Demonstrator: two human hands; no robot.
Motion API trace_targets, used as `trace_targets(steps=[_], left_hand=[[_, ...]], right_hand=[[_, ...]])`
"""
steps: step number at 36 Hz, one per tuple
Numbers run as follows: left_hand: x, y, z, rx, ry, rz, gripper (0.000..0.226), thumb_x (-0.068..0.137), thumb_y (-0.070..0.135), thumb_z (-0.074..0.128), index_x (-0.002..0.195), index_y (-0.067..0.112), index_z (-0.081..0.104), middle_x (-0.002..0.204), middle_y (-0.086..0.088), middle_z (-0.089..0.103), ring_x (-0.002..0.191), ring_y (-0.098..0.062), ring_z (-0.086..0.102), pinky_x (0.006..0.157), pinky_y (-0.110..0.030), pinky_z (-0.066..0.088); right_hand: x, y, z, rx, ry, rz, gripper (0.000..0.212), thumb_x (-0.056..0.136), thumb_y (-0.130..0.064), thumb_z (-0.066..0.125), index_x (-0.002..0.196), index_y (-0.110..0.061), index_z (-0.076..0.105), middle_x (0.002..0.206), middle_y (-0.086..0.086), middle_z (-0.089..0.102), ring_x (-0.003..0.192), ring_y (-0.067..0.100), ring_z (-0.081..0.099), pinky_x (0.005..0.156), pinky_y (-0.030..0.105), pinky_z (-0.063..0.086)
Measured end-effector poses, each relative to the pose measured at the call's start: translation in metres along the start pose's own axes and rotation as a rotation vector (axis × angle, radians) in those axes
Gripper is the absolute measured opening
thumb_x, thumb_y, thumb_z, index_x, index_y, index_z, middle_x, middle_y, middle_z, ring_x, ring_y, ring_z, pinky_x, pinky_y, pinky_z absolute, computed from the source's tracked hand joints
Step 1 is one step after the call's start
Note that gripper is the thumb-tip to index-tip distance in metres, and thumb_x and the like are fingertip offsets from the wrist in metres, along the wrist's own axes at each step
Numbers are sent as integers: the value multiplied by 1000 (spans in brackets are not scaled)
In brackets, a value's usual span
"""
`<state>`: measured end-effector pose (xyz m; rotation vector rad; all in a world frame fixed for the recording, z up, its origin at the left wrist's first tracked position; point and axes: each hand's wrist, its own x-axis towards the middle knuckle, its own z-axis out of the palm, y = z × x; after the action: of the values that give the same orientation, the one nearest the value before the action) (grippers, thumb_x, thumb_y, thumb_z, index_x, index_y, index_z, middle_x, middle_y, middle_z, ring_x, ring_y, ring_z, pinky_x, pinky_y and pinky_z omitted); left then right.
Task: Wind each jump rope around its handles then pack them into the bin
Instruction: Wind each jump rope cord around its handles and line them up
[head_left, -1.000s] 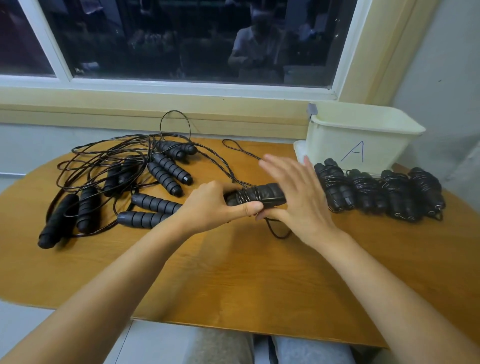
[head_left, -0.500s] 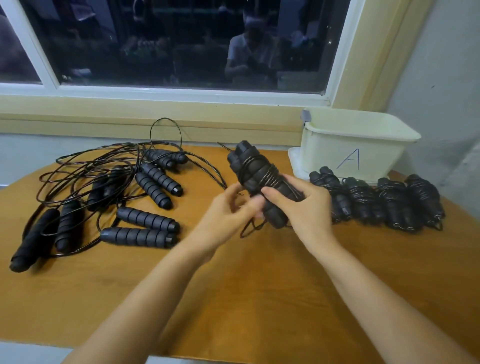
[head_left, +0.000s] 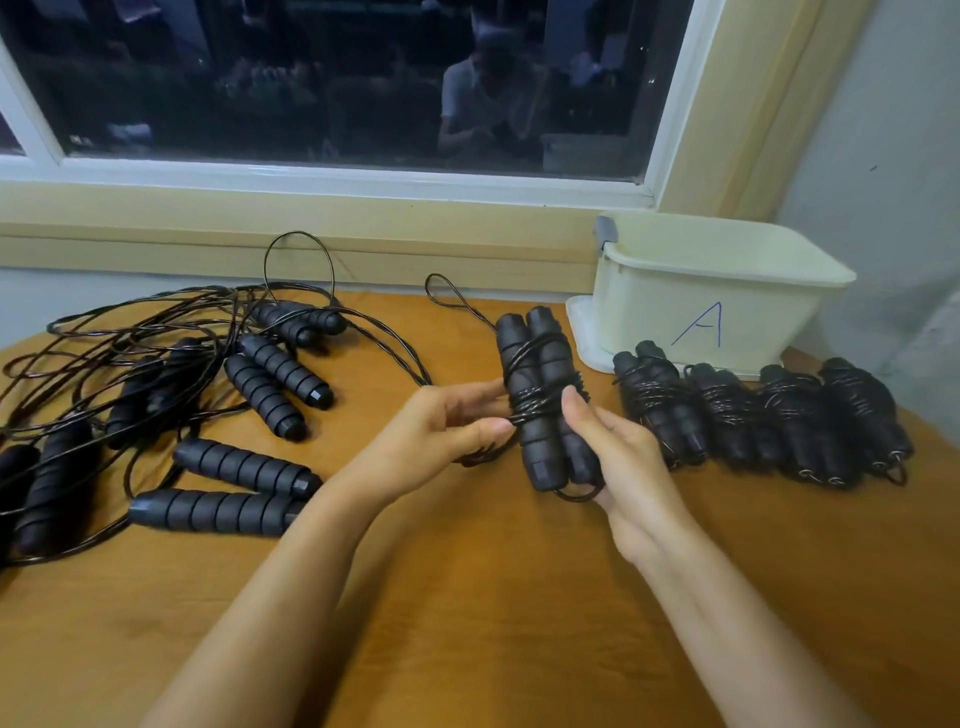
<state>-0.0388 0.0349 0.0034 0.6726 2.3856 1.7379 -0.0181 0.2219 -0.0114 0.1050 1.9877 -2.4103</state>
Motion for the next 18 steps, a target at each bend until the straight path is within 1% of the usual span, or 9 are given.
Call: trace_targets(steps=[2,5,7,9,11,13,15,17,18], left_hand=[[4,-6,6,-61,54,-6,45,93,3,59,130,25,49,93,29,71,99,9,64,82,-9,47],[7,-13,14,-214,154,-18,47,90,-3,59,125,26,50,89,18,74,93,4,68,80,-12,50],[9,-17,18,-270,212,-22,45,84,2,64,120,27,54,88,13,75,90,2,69,78,-13,51],[9,-18,22,-316,255,-21,40,76,11,67,112,27,60,86,9,76,86,0,70,77,-15,52],[9,-19,24,-342,294,-20,40,70,14,70,108,26,64,84,7,76,85,-2,70,80,-18,54],[9,-20,26,-367,349,-22,43,64,14,74,105,24,65,82,5,76,84,-3,70,84,-21,55],[9,-20,25,-403,396,-23,43,61,11,75,101,22,65,77,5,76,78,-3,71,78,-18,55],[8,-21,25,-427,436,-26,41,60,11,76,98,20,67,75,2,76,74,-5,71,72,-16,55],[8,-22,26,-436,454,-31,40,59,11,76,97,19,68,74,0,76,72,-6,71,72,-17,55]], right_hand=[[3,3,0,-30,6,6,41,84,-48,63,110,-18,73,101,0,77,100,17,71,91,35,54],[8,9,3,-142,42,-73,36,91,-51,55,111,-25,71,111,-3,73,105,10,67,89,26,53],[12,13,5,-235,99,-157,48,86,-57,52,123,-30,67,125,-8,61,115,4,59,86,16,49],[14,17,8,-296,174,-275,58,85,-56,51,138,-35,54,127,-18,54,121,0,53,92,16,45],[14,21,9,-354,236,-414,54,90,-50,52,143,-39,48,123,-20,55,119,2,54,95,18,44],[13,27,10,-463,261,-582,42,100,-38,50,142,-32,52,125,-15,59,117,0,55,94,11,41],[13,32,11,-607,264,-700,40,103,-31,49,142,-23,54,131,-4,60,120,3,54,93,4,36],[11,36,12,-710,214,-718,49,99,-37,49,145,-22,49,136,2,56,124,13,55,96,8,38],[11,37,12,-772,191,-712,57,94,-42,51,148,-24,45,138,2,54,124,16,54,98,16,42]])
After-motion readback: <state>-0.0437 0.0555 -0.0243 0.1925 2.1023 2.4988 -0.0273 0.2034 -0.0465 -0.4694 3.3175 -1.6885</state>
